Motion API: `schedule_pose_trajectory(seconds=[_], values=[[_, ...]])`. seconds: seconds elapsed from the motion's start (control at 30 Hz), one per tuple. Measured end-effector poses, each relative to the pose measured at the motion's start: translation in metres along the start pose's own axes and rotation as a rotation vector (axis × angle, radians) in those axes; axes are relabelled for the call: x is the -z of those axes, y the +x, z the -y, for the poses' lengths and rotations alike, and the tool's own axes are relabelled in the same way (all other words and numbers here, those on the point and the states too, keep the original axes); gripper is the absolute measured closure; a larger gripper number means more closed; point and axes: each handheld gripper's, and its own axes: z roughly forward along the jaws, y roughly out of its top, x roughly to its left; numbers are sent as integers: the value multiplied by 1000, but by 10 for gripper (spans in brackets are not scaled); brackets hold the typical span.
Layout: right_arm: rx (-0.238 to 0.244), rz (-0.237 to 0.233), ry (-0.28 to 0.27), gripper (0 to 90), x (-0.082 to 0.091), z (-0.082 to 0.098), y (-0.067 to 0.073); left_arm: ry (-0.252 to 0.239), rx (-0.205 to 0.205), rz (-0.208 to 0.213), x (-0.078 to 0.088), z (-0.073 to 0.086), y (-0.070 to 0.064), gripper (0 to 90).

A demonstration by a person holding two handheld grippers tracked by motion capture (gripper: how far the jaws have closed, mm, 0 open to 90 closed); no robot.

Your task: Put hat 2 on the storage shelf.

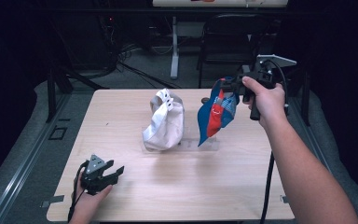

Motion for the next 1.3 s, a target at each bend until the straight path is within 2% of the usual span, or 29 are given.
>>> schedule_pose_trajectory(seconds=[0.1, 0.33, 0.63, 0.8, 0.87, 1.1, 1.3], values=[[-9, 1, -4, 781, -6, 0, 0, -2, 0, 1, 0, 0, 0, 487], [7, 7, 28, 781, -18, 5, -1, -5, 2, -2, 1, 0, 0, 487], [-7, 35, 66, 780, -29, 14, -20, -11, -1, -3, -1, 0, -1, 487], [-15, 42, 75, 778, -29, 19, -29, -10, 0, -2, -1, -1, -1, 487], [-16, 45, 81, 777, -28, 20, -30, 0, -4, 0, 0, -1, -1, 487], [2, 68, 85, 773, -21, 24, -34, -7, -6, 1, -2, -1, -2, 487], [6, 83, 90, 773, -21, 26, -37, -10, -4, 4, -3, -1, -2, 487]])
